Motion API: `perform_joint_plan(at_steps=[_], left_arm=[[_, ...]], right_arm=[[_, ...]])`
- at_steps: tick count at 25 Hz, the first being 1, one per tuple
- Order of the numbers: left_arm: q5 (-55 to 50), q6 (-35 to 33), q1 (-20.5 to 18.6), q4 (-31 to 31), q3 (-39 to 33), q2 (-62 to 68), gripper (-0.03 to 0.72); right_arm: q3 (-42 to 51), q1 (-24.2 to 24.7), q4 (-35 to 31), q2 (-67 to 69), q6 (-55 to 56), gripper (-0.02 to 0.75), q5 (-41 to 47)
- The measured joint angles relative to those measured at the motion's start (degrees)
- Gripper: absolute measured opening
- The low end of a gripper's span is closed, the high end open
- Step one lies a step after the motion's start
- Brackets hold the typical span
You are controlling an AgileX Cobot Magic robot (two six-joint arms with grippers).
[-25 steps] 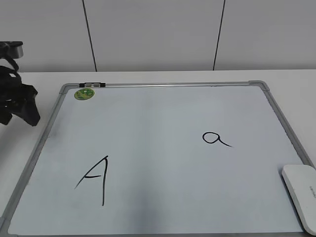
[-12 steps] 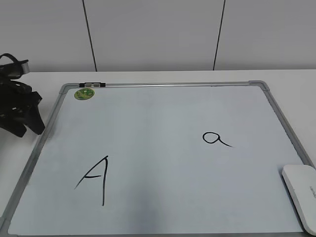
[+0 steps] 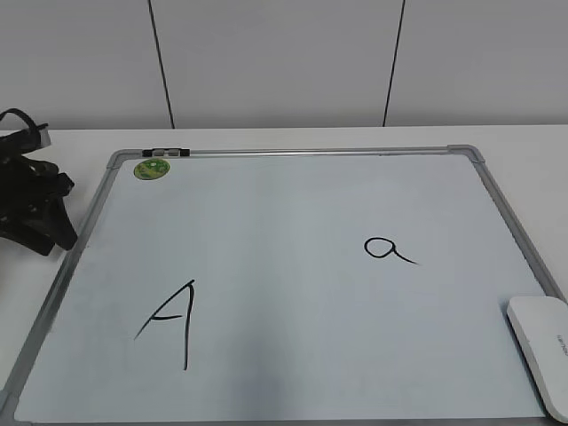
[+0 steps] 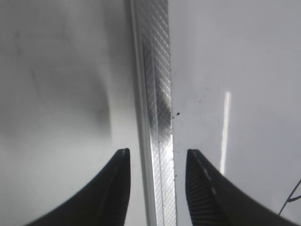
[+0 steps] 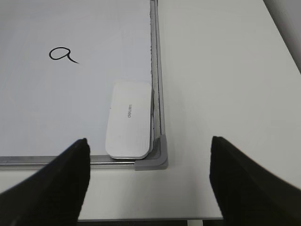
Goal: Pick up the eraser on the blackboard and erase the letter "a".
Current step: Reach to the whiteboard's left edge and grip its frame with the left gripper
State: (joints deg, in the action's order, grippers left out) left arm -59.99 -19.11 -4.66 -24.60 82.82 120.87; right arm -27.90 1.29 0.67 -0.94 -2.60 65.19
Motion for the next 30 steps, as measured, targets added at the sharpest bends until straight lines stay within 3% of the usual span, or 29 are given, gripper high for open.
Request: perform_joint_plan(at_steps=[13,30], left_arm=[[2.98,-0.78,-0.22,-2.01,0.0,2.63,0.207],[4.86,-0.9,-0.22,-2.61,0.0,3.03,0.202]], right_arm=[[0.0,0.0,0.0,0.0,0.0,0.587,0.0],[0.0,0.0,0.0,0.0,0.0,0.587,0.0]])
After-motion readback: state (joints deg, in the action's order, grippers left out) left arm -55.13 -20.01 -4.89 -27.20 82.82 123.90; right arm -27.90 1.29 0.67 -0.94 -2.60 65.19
